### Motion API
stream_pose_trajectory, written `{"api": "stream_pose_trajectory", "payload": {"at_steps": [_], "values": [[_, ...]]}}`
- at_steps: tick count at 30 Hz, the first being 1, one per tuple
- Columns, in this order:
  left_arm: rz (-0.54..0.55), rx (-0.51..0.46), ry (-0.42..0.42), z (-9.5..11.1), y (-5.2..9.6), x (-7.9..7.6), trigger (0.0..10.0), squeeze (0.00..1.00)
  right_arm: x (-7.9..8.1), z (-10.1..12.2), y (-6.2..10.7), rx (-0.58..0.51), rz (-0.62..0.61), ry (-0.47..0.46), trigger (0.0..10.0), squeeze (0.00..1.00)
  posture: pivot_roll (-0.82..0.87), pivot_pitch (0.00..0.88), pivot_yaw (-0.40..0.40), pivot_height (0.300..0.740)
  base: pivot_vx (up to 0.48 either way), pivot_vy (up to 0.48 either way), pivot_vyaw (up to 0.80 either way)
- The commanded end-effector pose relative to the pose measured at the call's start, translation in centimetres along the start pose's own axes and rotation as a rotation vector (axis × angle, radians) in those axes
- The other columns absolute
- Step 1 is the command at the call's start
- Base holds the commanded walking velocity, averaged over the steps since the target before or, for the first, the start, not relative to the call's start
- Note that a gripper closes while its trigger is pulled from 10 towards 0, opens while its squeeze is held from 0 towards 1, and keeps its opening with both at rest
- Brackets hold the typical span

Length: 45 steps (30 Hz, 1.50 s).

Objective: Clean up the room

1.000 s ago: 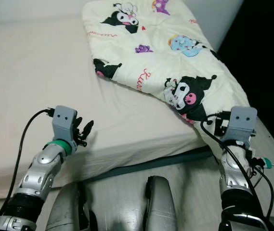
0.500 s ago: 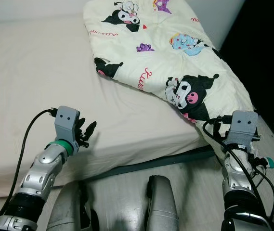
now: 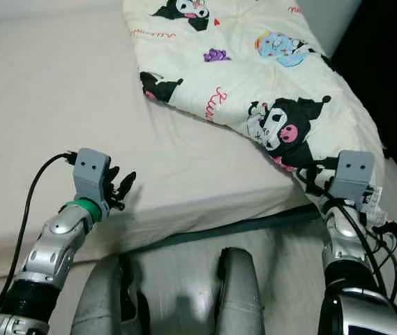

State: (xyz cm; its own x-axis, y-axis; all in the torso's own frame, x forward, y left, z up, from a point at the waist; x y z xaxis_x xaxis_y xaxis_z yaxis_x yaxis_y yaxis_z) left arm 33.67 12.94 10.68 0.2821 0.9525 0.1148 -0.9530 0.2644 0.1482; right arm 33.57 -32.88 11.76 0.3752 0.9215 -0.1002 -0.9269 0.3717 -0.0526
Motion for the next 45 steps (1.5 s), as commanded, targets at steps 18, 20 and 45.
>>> {"api": "stream_pose_trajectory", "payload": {"at_steps": [18,20,45], "values": [[0.023,0.077,-0.001,-1.1,2.5,1.3,10.0,0.0,-1.1,-1.6,0.2,0.098,-0.062,-0.007,0.0,0.0,0.1,0.283,0.126,0.595,0.0,0.0,0.0],[0.024,0.079,-0.002,-1.1,2.6,1.3,10.0,0.0,-1.2,-1.6,0.2,0.099,-0.064,-0.005,0.0,0.0,0.1,0.283,0.13,0.595,0.0,0.0,0.0],[0.01,0.089,0.002,-0.9,2.2,0.8,10.0,0.0,0.7,-1.2,0.0,0.078,0.083,-0.031,0.0,0.0,0.07,0.245,0.124,0.595,0.0,0.0,0.0]]}}
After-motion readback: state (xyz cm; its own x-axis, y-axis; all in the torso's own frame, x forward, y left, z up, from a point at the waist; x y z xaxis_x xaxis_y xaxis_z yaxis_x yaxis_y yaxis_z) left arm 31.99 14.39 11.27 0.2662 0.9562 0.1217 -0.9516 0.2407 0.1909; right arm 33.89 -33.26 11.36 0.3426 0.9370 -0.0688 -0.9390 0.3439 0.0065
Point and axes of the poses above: a point about 5 cm out from each wrist's last joint towards the gripper, its own y axis pointing back from the gripper into the wrist, its own z axis along the axis of the wrist's last joint, x = y × z, the point moved 2 cm from there along -y, pointing out of the wrist towards the gripper, and after that the axes turned 2 degrees about -y, right-handed, at the moved point
